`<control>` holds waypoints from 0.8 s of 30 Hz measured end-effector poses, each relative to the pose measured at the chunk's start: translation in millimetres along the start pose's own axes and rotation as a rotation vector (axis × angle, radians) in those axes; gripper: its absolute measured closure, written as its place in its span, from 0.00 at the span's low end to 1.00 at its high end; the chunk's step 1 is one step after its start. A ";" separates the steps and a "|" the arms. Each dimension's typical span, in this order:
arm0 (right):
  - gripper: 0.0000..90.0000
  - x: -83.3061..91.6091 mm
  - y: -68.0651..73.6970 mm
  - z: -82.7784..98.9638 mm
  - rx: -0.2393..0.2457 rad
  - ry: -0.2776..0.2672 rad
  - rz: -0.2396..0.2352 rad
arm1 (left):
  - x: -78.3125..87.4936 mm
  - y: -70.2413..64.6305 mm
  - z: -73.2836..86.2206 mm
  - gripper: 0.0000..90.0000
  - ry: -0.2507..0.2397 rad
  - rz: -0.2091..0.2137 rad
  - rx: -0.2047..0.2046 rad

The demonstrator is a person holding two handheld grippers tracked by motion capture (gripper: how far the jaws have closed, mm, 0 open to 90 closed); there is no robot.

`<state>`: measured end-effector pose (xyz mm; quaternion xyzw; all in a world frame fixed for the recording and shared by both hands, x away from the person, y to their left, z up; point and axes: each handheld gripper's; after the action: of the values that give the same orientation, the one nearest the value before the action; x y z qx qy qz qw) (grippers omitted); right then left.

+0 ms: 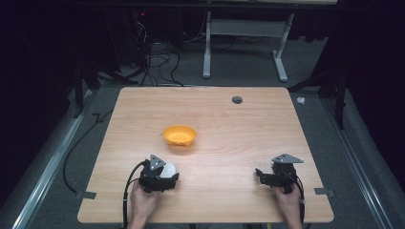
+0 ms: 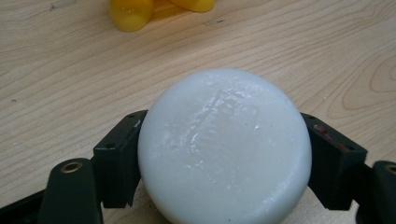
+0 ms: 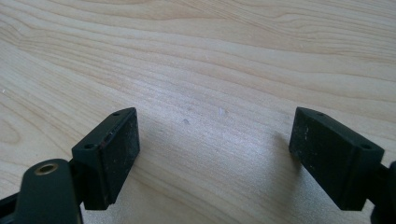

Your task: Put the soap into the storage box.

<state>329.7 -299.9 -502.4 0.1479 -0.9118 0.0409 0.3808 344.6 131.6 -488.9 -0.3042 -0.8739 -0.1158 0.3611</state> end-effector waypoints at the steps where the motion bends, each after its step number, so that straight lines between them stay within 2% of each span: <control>1: 0.19 0.0 0.0 0.0 0.000 0.000 0.000 | 0.8 -0.2 -0.4 0.27 0.001 -0.001 -0.003; 6: 0.19 0.0 0.0 0.0 0.001 0.000 0.000 | 5.4 -1.3 -5.1 0.27 -0.013 -0.007 -0.010; 10: 0.19 0.0 0.0 0.0 0.000 0.000 0.000 | 9.5 -0.4 -9.3 0.27 -0.027 -0.007 -0.002; 13: 0.19 0.0 0.0 0.0 0.000 0.000 0.000 | 12.5 -2.6 -11.9 0.27 -0.026 -0.030 -0.024; 24: 0.19 0.0 0.0 0.0 0.001 0.000 0.000 | 19.5 -2.7 -22.7 0.27 -0.038 -0.004 -0.034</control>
<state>329.7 -300.0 -502.4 0.1480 -0.9118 0.0412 0.3808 344.8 128.6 -459.1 -0.3108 -0.8791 -0.1258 0.3388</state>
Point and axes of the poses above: each handheld gripper's, and its own axes: x roughly backward along the jaws, z roughly out of its underside, y roughly to its left, and after that the axes turned 4 degrees about -x, right-handed
